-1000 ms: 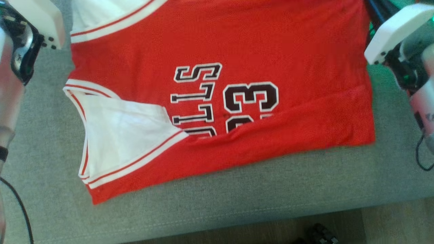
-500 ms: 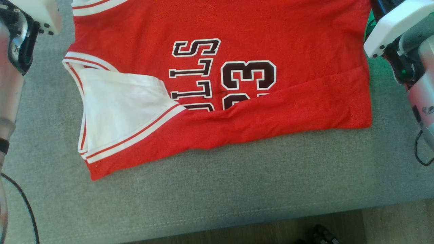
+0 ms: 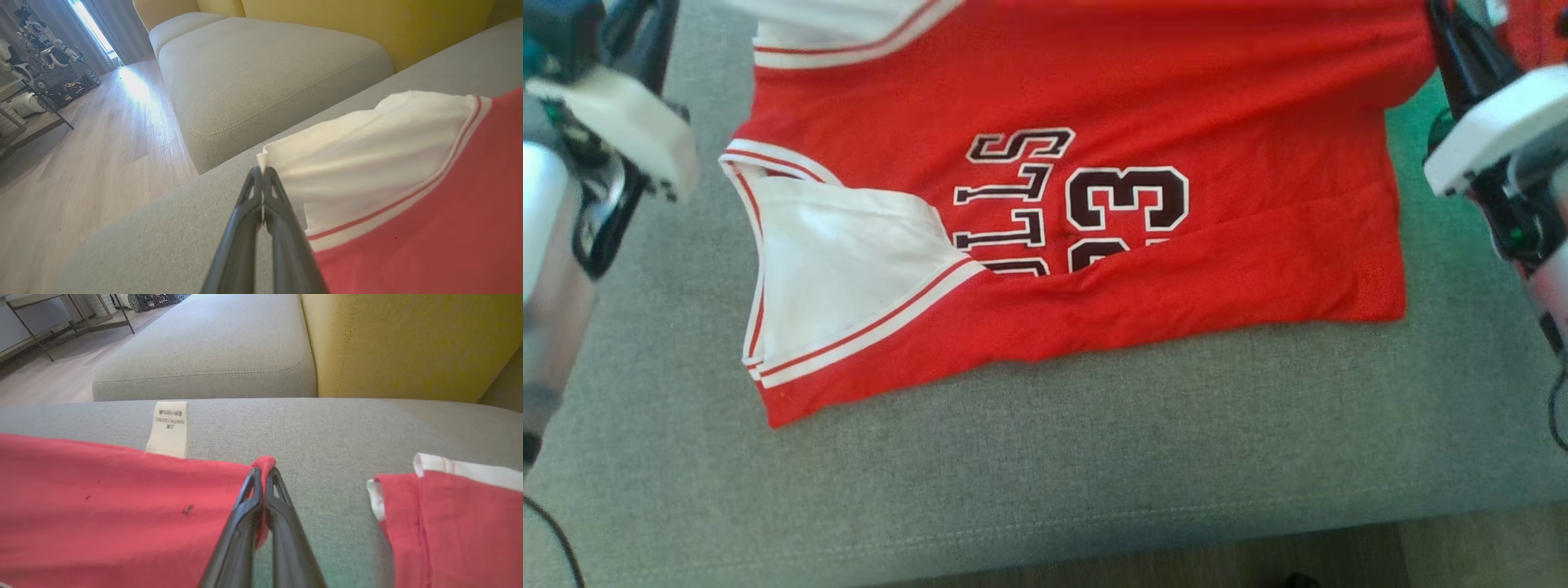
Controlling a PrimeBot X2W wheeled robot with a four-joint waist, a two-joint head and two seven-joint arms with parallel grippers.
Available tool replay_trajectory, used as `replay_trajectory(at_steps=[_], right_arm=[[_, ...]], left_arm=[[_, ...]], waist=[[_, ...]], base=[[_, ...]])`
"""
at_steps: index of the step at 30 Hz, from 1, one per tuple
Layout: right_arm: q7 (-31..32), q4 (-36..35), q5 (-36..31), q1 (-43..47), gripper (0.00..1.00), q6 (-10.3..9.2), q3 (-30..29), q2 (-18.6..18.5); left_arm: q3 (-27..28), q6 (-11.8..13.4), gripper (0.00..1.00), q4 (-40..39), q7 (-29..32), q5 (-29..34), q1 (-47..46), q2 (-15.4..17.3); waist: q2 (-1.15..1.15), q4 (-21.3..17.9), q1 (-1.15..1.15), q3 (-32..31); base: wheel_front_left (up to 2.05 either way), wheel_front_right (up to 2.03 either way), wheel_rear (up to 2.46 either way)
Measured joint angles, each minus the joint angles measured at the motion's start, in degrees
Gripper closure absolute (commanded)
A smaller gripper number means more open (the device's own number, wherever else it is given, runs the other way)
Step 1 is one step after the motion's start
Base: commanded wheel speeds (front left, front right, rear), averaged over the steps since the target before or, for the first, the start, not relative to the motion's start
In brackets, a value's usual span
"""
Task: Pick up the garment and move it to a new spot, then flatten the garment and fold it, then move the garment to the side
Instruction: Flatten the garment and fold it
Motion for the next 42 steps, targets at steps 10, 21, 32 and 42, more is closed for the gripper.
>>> replay_trajectory(at_steps=[10,21,32,42], right_arm=[[3.2,-5.6,4.2,5.8,1.00,-0.01,1.8,-3.8],[8.9,-14.7,8.0,12.9,1.00,-0.01,3.6,-9.8],[14.9,-18.7,9.1,16.9,1.00,-0.01,5.8,-13.5],[19.8,-21.3,11.6,19.8,1.00,-0.01,7.1,-15.6]], left_arm=[[-2.0,0.0,1.00,-14.0,3.8,-1.0,10.9,6.7],[-2.9,3.1,1.00,-30.1,7.6,-4.5,23.2,14.6],[-5.0,3.5,1.00,-35.4,10.7,-6.1,30.1,17.8],[-7.3,2.3,1.00,-35.6,11.5,-7.8,33.7,18.2]], waist=[[0.00,0.5,0.00,-3.8],[0.00,1.8,0.00,-7.4],[0.00,2.9,0.00,-9.7],[0.00,3.2,0.00,-11.6]], base=[[0.00,0.00,0.00],[0.00,0.00,0.00],[0.00,0.00,0.00],[0.00,0.00,0.00]])
